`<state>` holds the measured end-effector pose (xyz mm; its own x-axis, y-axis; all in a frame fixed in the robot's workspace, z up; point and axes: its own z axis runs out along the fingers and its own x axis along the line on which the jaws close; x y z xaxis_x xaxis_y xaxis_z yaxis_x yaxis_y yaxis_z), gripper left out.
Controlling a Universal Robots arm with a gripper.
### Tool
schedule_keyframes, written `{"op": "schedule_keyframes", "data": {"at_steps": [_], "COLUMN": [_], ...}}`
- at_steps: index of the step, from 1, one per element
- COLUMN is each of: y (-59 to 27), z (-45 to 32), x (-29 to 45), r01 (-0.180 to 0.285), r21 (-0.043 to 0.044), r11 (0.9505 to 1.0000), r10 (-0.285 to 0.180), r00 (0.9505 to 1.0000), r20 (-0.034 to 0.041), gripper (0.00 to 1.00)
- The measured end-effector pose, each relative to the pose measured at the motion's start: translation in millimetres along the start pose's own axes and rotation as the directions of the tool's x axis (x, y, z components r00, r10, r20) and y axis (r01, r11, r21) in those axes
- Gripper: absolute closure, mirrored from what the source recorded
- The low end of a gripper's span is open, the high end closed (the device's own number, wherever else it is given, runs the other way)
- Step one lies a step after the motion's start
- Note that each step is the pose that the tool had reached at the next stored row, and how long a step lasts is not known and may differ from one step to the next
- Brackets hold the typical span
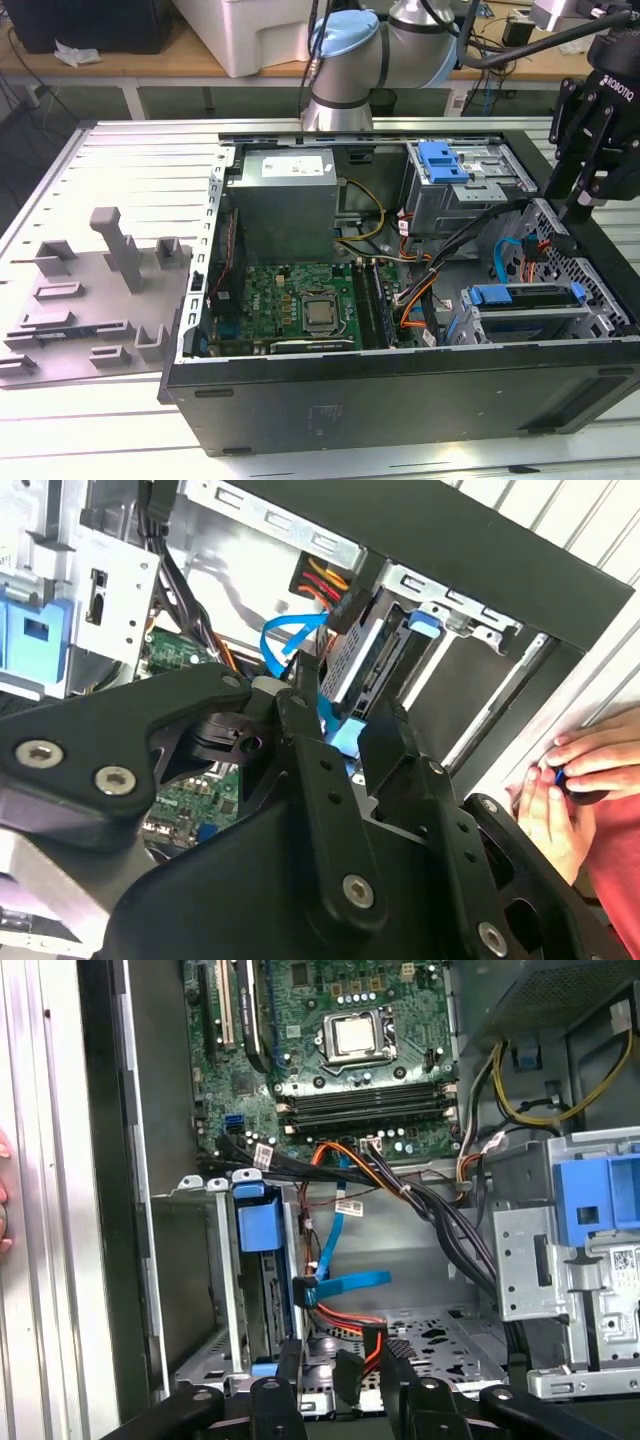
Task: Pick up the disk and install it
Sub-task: 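Insert the first disk wire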
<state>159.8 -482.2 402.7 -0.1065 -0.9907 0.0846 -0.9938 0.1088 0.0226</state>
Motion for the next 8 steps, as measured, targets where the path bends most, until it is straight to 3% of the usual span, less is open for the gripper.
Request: {"op": "schedule_keyframes", "data": {"at_steps": [8], "y": [-8.3], "z": [4.3], "x": [-2.8], "r01": [-0.024], "r21": [-0.0040], "r11": [0.9997], "r10": [0.024], "r00": [0.9993], "r20": [-0.0293], "gripper": [0.56]}}
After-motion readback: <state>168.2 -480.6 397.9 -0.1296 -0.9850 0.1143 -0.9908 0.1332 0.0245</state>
